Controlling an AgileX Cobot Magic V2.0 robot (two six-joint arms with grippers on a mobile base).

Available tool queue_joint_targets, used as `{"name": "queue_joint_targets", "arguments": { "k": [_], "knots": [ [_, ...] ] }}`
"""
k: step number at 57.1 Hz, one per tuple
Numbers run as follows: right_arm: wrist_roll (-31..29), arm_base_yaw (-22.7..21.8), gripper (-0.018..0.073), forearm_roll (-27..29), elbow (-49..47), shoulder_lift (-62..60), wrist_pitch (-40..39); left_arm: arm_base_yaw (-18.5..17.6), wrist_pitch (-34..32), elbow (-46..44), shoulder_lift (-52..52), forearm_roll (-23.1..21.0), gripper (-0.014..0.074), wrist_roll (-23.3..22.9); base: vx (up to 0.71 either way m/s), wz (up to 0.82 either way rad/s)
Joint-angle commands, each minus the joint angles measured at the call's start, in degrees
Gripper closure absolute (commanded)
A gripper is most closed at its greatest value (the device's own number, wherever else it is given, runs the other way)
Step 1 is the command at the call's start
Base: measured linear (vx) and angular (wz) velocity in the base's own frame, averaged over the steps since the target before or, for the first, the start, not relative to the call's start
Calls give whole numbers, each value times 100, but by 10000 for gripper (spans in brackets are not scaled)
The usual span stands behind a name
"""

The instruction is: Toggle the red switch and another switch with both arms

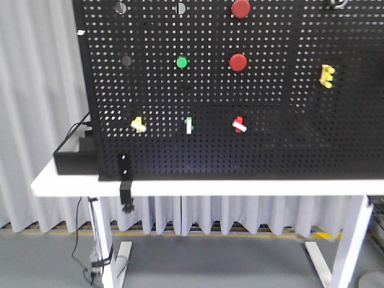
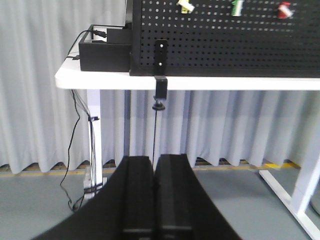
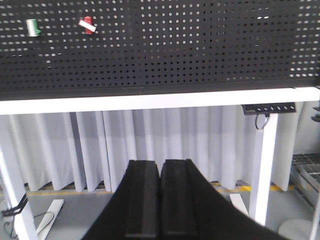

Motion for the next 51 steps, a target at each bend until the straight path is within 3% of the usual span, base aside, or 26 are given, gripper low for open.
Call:
{"name": "queue_joint_targets", "arguments": {
  "k": [1, 51],
  "knots": [
    [-19, -29, 565, -28, 26, -55, -503, 12, -496, 113, -109, -62, 594, -67, 46, -2],
    [-19, -29, 565, -28, 26, -55, -503, 12, -496, 113, -109, -62, 594, -67, 38, 1]
  ]
}}
